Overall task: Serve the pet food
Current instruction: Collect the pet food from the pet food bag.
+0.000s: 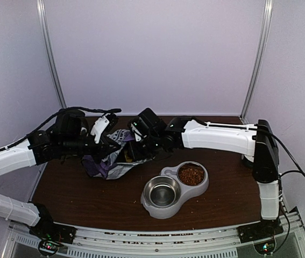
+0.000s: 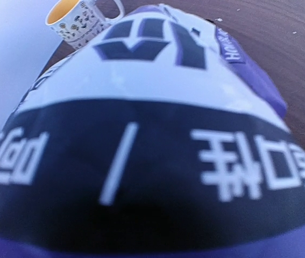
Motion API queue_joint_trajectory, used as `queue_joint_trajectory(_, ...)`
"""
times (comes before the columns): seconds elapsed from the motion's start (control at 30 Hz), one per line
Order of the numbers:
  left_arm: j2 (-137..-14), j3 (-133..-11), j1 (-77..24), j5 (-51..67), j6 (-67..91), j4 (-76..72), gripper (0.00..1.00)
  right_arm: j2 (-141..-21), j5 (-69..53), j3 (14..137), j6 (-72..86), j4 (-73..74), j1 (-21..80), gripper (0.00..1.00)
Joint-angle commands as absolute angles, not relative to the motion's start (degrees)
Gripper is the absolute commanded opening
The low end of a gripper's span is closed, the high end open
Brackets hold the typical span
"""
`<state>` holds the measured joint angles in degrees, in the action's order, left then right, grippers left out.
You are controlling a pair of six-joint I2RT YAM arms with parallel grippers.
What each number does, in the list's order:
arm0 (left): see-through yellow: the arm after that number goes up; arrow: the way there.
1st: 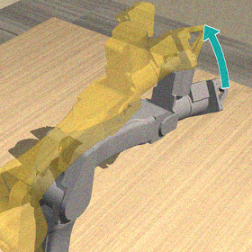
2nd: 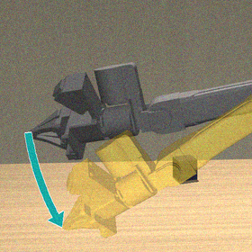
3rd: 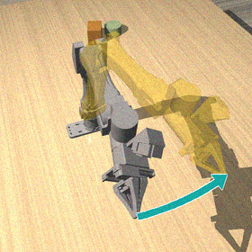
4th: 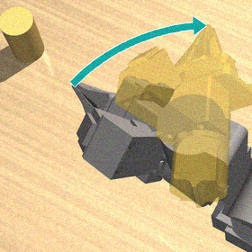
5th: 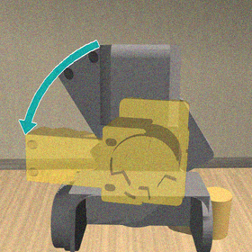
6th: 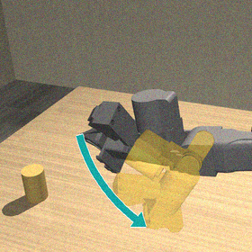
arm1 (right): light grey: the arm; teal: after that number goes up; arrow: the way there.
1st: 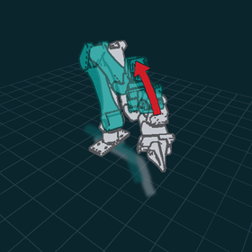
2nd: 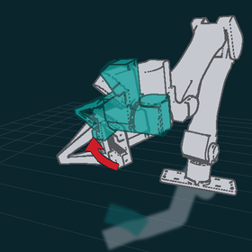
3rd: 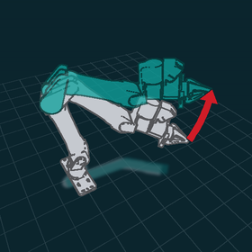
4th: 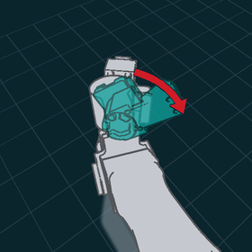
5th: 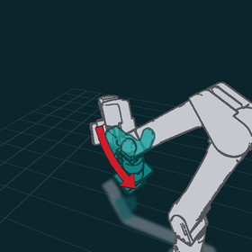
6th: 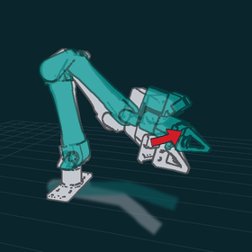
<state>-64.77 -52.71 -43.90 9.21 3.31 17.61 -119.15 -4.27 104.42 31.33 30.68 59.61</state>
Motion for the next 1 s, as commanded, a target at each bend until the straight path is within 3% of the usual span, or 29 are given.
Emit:
queue_joint_trajectory(0.0, -65.0, -53.4, -43.6, 8.1, 3.3, 15.9, 0.0, -118.6, -20.9, 102.6, 33.4, 26.3, 60.6, 0.0)
queue_joint_trajectory(0.97, -62.1, -53.0, -43.6, 6.3, 3.8, 15.8, 0.0, -105.8, -31.8, 97.3, 39.7, 18.9, 60.5, 0.0)
